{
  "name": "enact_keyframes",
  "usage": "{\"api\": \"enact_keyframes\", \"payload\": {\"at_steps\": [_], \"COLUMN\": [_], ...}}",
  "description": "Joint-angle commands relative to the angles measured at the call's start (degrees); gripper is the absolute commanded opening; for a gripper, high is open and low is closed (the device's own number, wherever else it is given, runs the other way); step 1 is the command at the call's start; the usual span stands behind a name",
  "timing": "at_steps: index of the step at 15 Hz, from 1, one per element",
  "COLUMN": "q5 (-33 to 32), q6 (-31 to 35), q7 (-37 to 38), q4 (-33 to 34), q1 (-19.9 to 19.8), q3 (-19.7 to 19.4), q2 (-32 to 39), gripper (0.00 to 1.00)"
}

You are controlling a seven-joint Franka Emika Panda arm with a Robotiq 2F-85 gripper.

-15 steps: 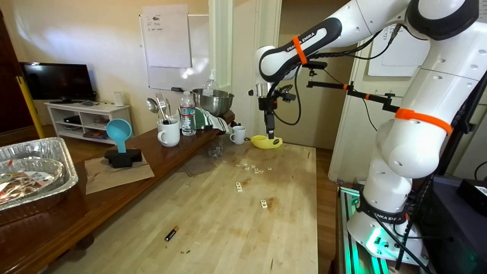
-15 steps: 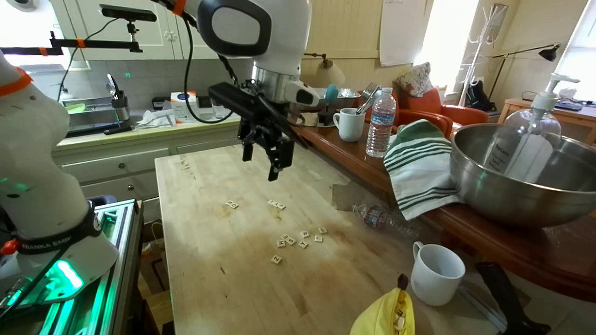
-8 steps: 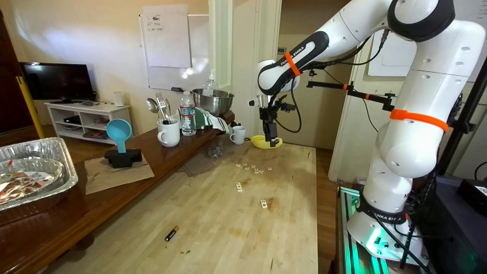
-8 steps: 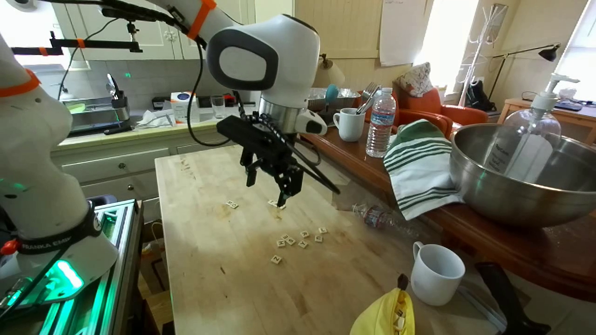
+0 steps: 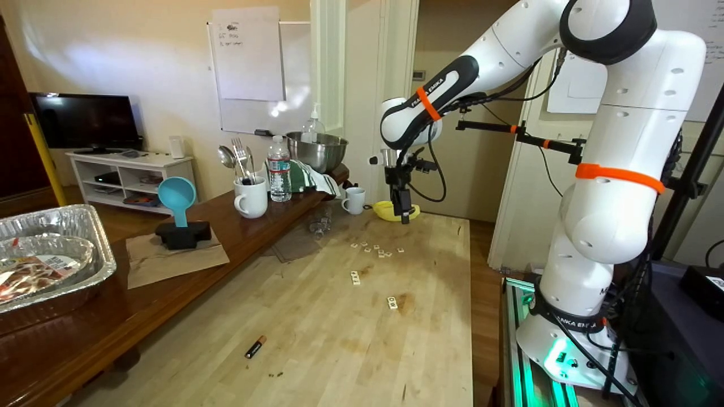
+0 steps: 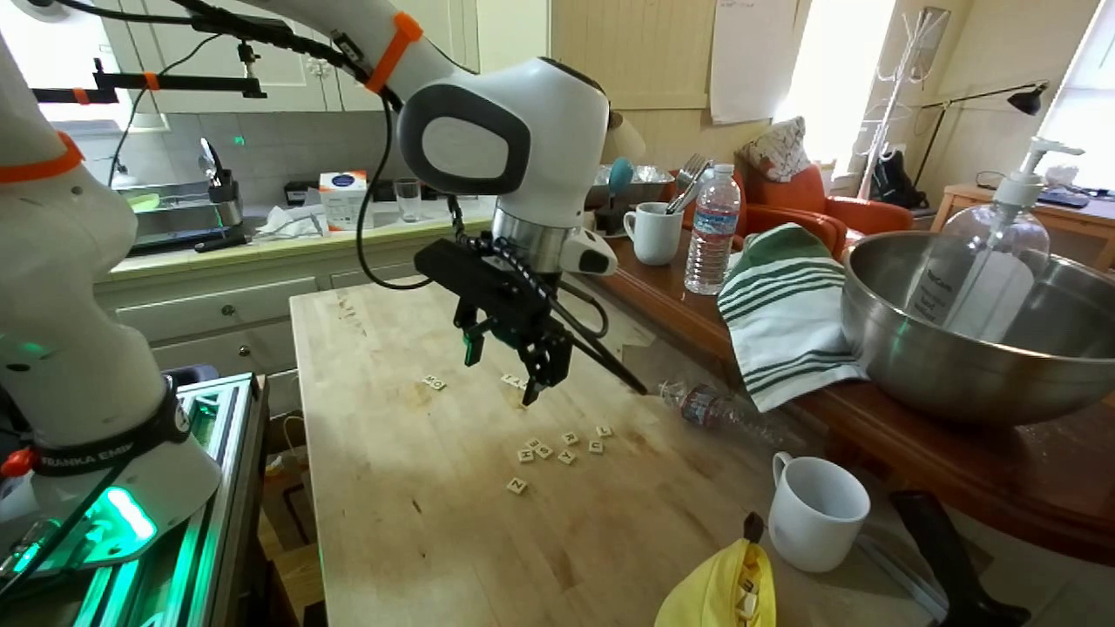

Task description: Align the wooden blocks

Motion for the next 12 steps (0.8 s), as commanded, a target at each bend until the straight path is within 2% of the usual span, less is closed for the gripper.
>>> {"api": "enact_keyframes", "payload": {"at_steps": [1,6,9,12], "q5": [0.0,-2.0,-2.8,-0.8], "q6": [-0.1,2.2,8.2,15.0], "q7": [0.0,-3.3,-5.1,-7.3], "q4": [0.1,0.2,-1.1,-2.4], "q1": [-1.2,-1.1,-1.2,-1.7], "q3": [1.2,2.3,2.9,3.3], "q2": [0.0,3.2,4.8,6.4], "gripper": [1.0,1.0,1.0,1.0]}}
